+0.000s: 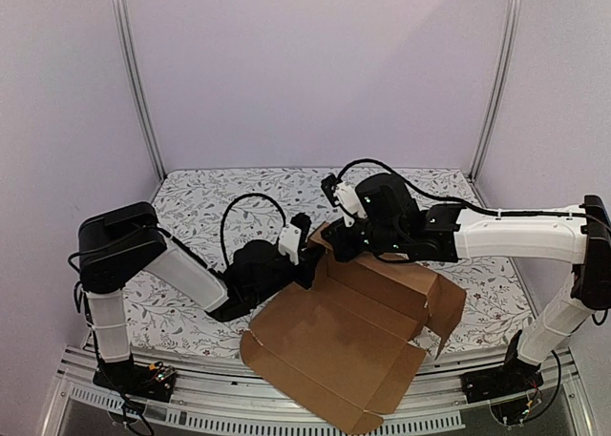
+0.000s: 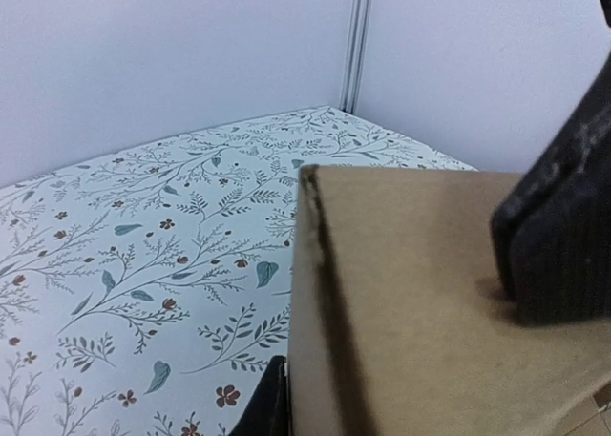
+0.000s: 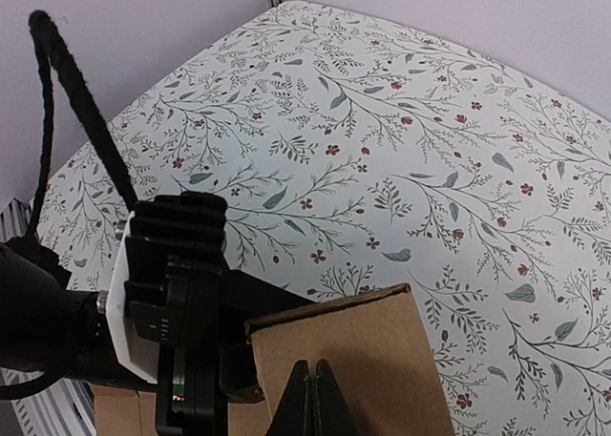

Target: Fold the paper box

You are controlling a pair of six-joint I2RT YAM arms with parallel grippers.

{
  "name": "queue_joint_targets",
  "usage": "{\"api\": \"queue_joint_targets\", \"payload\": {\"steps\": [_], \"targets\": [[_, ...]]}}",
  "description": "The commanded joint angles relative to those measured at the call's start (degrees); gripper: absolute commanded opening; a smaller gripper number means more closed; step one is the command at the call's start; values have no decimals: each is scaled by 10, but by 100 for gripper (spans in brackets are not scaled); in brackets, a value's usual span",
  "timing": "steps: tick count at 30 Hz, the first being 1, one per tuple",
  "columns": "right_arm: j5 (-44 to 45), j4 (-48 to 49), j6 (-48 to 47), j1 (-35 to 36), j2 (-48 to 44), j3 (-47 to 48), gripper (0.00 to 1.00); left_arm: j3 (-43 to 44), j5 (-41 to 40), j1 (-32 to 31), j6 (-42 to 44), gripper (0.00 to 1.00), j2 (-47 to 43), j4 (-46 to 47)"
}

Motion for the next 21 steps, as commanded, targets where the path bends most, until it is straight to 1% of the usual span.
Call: {"api": "queue_joint_targets", "payload": {"steps": [1, 2, 9, 10, 13, 14, 18, 21], "targets": [[7, -36, 2, 4, -9, -16, 0, 16, -10, -6, 9, 2, -11, -32], [8, -35, 3, 4, -10, -16, 0, 17, -11, -5, 8, 0, -10, -34], [10, -35, 5, 7, -11, -18, 0, 16, -17, -7, 5, 0, -12, -34], [10, -35, 5, 7, -11, -18, 0, 15, -18, -8, 4, 4, -12, -35], [11, -35, 6, 7, -12, -19, 0, 9, -23, -11, 1, 26, -13, -35], [12, -35, 6, 6, -11, -19, 0, 5, -27, -13, 0, 31, -14, -35], [13, -36, 6, 7, -11, -21, 0, -7, -42, -17, -11, 41, -10, -41], [15, -36, 5, 7, -11, -22, 0, -14, -43, -18, -22, 42, -4, -50]]}}
